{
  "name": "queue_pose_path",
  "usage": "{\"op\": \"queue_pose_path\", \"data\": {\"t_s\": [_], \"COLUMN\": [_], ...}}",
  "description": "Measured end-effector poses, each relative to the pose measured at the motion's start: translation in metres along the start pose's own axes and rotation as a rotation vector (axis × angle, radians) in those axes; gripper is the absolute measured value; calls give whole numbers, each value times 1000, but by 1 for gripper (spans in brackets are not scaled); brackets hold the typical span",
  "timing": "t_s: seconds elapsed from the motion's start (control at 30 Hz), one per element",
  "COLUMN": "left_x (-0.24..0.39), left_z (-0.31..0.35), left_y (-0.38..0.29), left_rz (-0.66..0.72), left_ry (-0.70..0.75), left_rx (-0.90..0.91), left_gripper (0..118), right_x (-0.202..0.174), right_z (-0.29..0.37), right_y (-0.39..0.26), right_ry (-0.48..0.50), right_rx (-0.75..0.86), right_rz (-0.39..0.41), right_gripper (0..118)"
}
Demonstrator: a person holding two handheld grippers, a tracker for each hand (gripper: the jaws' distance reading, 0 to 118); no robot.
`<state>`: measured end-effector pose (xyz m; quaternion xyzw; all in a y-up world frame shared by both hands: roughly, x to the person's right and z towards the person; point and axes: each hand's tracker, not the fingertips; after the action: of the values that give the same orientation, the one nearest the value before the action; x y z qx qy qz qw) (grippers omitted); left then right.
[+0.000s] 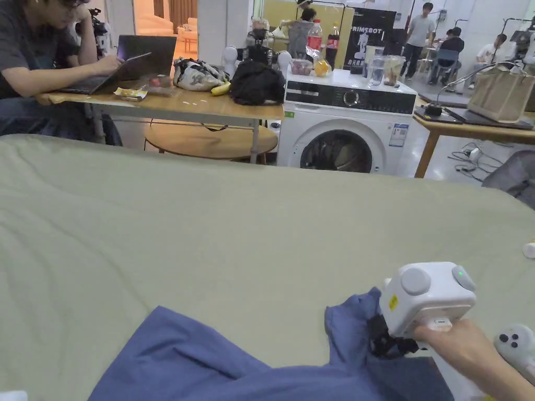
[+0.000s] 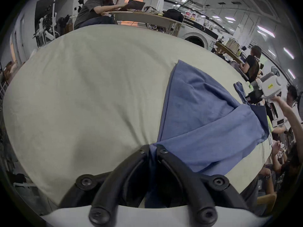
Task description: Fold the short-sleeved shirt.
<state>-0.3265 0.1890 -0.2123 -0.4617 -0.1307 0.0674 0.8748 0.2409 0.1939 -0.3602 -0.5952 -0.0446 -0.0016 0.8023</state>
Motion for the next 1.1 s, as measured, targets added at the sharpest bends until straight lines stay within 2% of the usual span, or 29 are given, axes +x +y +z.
{"op": "queue_pose_path", "data": {"t_s": [0.03,0.13,0.2,0.27,0.4,0.47,0.6,0.73,0.83,0.9,1.03,1.1], "left_x": [0,-10,-19,-18,8,23,43,63,81,97,130,141], "left_z": [0,0,6,26,90,125,179,210,228,237,251,253], "left_y": [-1,-1,-6,-7,12,29,70,139,194,223,282,306], "left_rz": [0,12,67,112,-6,-44,-97,-136,-143,-179,-238,-240], "left_ry": [-1,-15,-69,-57,-99,-112,-170,-185,-200,-175,-137,-120], "left_rx": [1,20,90,176,385,501,680,774,799,847,889,897], "left_gripper": [2,2,1,1,1,1,1,1,1,1,1,1], "right_x": [-3,-1,-1,4,18,27,45,63,65,64,65,70], "right_z": [5,17,43,82,173,225,316,391,429,446,473,480], "right_y": [-2,-8,-17,-27,-52,-72,-101,-97,-81,-67,-28,-8], "right_ry": [11,12,-12,29,72,72,42,23,-71,-77,-185,-174], "right_rx": [7,49,170,277,497,653,865,981,1056,1074,1129,1146], "right_rz": [24,20,9,1,-17,-40,-78,-113,-106,-117,-130,-159], "right_gripper": [0,0,0,0,0,0,0,0,0,0,0,0]}}
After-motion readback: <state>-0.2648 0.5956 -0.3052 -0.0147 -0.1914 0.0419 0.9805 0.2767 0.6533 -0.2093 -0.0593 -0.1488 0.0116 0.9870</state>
